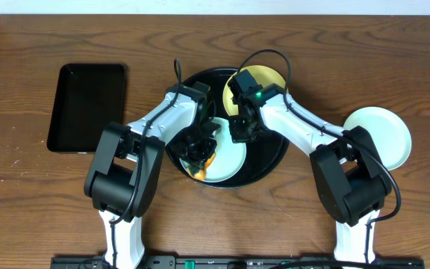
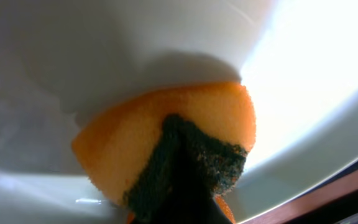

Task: Clean dirty plates on tray and stack at the side
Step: 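Scrub the light-blue plate with the sponge in the left gripper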

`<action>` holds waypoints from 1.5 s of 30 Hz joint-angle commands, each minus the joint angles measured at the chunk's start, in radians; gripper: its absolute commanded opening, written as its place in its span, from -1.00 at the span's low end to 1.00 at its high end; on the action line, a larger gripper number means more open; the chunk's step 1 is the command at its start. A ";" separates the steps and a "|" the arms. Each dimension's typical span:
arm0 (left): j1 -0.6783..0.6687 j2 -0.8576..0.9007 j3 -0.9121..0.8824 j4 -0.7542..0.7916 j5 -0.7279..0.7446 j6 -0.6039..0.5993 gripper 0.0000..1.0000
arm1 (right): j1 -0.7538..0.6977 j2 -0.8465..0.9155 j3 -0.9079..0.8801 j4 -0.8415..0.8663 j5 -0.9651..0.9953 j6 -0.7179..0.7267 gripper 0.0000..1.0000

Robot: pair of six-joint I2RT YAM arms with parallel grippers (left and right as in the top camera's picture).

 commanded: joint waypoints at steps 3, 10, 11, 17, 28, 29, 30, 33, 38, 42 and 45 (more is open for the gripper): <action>-0.011 0.041 -0.030 0.000 0.043 0.084 -0.85 | 0.007 0.012 0.010 0.007 -0.015 0.010 -0.98; -0.011 0.041 -0.030 0.217 -0.003 -0.152 -0.85 | 0.007 0.012 0.010 0.007 -0.015 0.010 -0.98; -0.011 0.042 -0.030 0.249 -0.027 -0.206 -0.85 | 0.007 0.012 0.010 0.007 -0.015 0.010 -0.98; -0.011 0.044 -0.032 0.322 -0.307 -0.472 -0.85 | 0.007 0.012 0.010 0.006 -0.015 0.010 -0.98; -0.010 0.034 -0.019 0.433 -0.613 -0.652 -0.85 | 0.007 0.012 0.010 0.006 -0.015 0.010 -0.99; -0.010 0.026 -0.011 0.431 -0.623 -0.652 -0.85 | 0.007 0.012 0.010 0.006 -0.015 0.010 -0.98; -0.010 0.017 -0.005 0.429 -0.624 -0.652 -0.85 | 0.007 0.012 0.010 0.006 -0.015 0.010 -0.98; -0.008 -0.024 0.010 0.421 -0.624 -0.652 -0.85 | 0.007 0.012 0.010 0.008 -0.015 0.010 -0.98; 0.008 -0.131 0.019 0.335 -0.624 -0.689 -0.85 | 0.004 0.012 0.010 0.003 -0.015 0.010 -0.98; 0.021 -0.147 0.010 0.248 -0.623 -0.818 -0.85 | 0.003 0.012 0.010 0.008 -0.023 0.010 -0.98; 0.016 -0.132 -0.013 0.254 -0.608 -0.919 -0.85 | 0.003 0.012 0.010 0.011 -0.025 0.010 -0.98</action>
